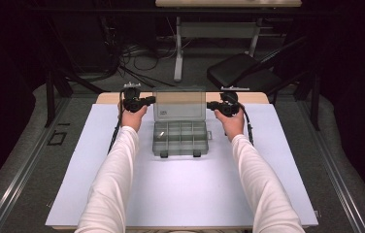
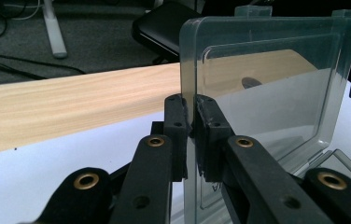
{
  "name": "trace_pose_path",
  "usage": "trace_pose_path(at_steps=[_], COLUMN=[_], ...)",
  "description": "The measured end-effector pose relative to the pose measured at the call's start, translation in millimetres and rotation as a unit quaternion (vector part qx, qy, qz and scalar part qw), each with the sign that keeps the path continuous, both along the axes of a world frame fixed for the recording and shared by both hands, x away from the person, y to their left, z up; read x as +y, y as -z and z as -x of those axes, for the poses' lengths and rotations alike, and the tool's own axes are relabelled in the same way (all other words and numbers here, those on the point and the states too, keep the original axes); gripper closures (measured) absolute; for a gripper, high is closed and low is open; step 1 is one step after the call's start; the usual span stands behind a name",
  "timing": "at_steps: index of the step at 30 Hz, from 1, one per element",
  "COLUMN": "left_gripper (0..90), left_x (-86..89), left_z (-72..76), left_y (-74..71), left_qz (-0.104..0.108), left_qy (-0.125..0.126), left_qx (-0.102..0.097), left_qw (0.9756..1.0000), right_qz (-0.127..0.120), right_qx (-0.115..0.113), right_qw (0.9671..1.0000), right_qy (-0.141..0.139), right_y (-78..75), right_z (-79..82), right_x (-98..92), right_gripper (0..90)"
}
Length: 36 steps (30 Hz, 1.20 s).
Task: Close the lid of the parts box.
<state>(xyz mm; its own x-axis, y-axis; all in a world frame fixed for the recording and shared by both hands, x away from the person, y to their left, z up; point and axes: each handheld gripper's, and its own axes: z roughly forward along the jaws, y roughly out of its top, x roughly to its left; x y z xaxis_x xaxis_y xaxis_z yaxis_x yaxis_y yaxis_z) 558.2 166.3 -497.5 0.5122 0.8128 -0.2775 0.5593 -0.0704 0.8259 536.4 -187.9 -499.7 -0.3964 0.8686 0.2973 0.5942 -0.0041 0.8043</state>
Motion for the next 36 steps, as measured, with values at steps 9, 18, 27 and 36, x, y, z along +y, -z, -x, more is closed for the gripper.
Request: trace_pose_path(at_steps=[9,18,27,36], left_gripper=[84.3,84.4,84.5,84.6], left_x=[-0.5,-1.2,-0.5,-0.4], left_z=[4.5,11.7,18.9,20.8], left_y=[0.4,1.3,2.3,2.9], left_qz=[-0.004,-0.005,-0.009,-0.009], left_qy=[-0.001,-0.001,0.0,0.001], left_qx=[-0.014,-0.036,-0.056,-0.062], left_qw=[0.9999,0.9993,0.9984,0.998], right_qz=[0.008,0.018,0.023,0.031], right_qx=[-0.002,-0.01,-0.011,-0.014], right_qw=[0.9999,0.9998,0.9997,0.9994], right_qy=[-0.011,-0.009,0.003,0.008], right_y=[-4.0,-16.2,-37.4,-56.0], right_z=[2.6,3.6,-0.1,-7.9], right_x=[8.5,11.4,18.0,30.2], right_gripper=[84.7,90.0,90.0,90.0])
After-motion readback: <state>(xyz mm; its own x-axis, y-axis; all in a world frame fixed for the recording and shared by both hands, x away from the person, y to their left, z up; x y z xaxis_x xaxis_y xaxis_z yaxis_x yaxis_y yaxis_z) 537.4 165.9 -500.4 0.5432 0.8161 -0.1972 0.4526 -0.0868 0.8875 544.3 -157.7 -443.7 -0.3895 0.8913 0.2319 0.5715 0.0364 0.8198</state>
